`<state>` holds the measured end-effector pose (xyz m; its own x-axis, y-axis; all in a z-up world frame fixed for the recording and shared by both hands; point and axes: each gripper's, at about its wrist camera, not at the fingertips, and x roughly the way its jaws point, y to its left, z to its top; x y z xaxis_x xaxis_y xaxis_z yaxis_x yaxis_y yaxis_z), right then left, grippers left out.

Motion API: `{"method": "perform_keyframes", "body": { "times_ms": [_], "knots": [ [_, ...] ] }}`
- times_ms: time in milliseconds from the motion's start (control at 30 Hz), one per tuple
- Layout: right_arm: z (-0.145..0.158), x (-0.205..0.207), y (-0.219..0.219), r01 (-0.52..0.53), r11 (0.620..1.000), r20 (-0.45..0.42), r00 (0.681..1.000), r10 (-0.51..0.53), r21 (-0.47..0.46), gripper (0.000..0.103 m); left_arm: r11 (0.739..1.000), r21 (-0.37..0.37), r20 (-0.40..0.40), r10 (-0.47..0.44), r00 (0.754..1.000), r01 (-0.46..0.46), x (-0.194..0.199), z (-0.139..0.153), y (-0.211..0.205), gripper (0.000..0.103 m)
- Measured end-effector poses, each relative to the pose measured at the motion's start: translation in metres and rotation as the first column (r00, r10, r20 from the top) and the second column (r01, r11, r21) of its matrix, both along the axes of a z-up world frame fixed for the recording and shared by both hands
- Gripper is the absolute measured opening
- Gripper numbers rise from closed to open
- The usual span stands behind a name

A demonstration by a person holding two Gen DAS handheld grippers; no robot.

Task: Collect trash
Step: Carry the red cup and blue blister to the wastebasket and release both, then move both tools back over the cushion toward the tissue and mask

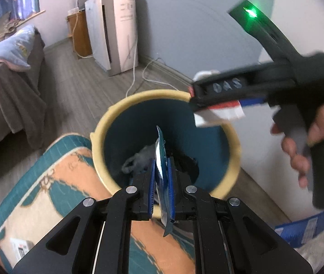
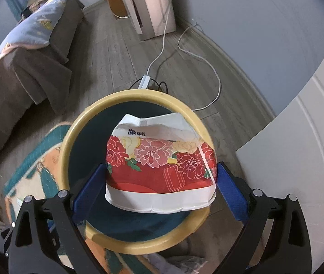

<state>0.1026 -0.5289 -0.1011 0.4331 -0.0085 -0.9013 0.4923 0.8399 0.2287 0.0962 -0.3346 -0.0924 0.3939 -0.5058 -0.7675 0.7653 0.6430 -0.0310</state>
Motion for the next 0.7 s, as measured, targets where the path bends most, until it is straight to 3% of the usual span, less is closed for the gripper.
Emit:
{"method": "perform_keyframes", "body": {
  "times_ms": [267, 367, 533, 700],
  "knots": [
    [0.000, 0.007, -0.003, 0.012, 0.997, 0.050, 0.999, -0.015, 0.073, 0.095, 0.999, -0.022, 0.034, 0.027, 0.999, -0.027, 0.030, 0.002, -0.002, 0.015],
    [0.000, 0.009, 0.000, -0.001, 0.997, 0.052, 0.999, -0.003, 0.074, 0.097, 0.998, -0.030, 0.041, 0.048, 0.998, -0.047, 0.031, 0.003, 0.004, 0.039],
    [0.001, 0.008, -0.001, 0.017, 0.997, 0.046, 0.999, -0.021, 0.072, 0.097, 0.997, -0.028, 0.070, 0.075, 0.995, -0.073, 0.025, 0.004, 0.019, 0.089],
    [0.005, 0.010, 0.001, 0.031, 0.997, 0.049, 0.998, -0.034, 0.065, 0.097, 0.994, -0.006, 0.074, 0.111, 0.991, -0.111, 0.021, 0.007, 0.035, 0.094]
  ]
}}
